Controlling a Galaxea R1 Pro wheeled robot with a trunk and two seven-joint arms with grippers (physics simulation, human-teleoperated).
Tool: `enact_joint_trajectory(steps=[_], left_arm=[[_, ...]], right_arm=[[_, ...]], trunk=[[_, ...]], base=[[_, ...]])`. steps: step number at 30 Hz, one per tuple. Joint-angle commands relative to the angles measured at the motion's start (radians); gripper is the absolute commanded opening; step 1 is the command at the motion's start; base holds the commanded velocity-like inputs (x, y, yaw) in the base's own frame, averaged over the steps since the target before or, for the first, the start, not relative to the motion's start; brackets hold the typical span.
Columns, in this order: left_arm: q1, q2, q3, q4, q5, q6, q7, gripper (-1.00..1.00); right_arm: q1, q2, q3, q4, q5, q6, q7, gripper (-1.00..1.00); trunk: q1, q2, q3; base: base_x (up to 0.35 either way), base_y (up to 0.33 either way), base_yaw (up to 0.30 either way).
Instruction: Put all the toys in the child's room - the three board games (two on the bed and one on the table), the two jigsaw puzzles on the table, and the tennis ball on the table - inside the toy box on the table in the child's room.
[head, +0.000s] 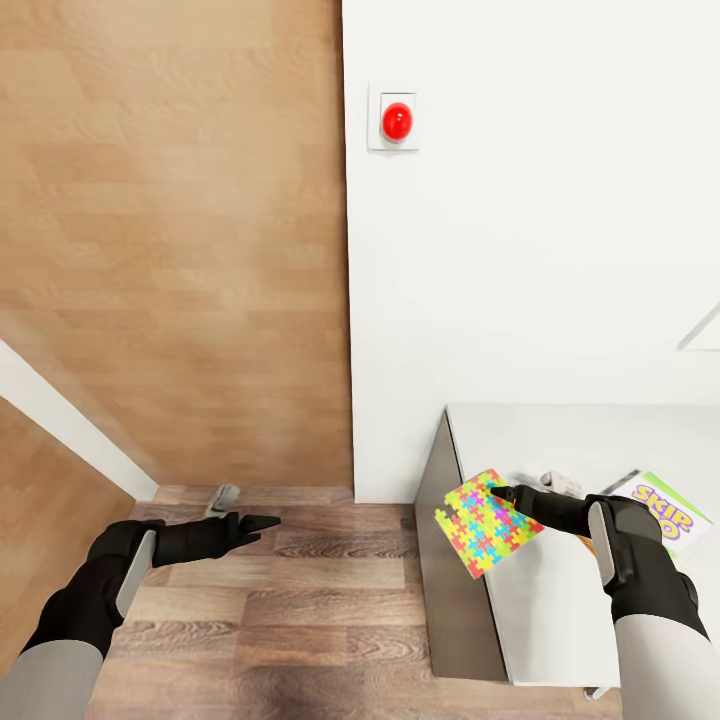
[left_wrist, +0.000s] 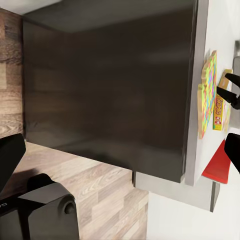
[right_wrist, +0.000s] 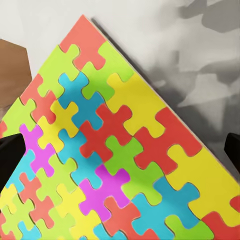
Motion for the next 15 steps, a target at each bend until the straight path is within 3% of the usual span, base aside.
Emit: enact_joint_trajectory(steps=[1,15], left_arm=[[-0.001,0.0,0.0,0.0,0.003,0.006,-0.001,1.0],[-0.001,0.0,0.0,0.0,0.003,0.006,-0.001,1.0]], right_arm=[[-0.001,0.0,-0.002,-0.001,0.005,0.004,0.006,1.0],[-0.001,-0.001,-0.002,0.0,0.005,0.004,0.006,1.0]], trunk=[[0.001,-0.002,-0.002],[0.001,-0.002,0.009]], base=[[-0.001,0.002,0.0],[0.0,0.0,-0.048]])
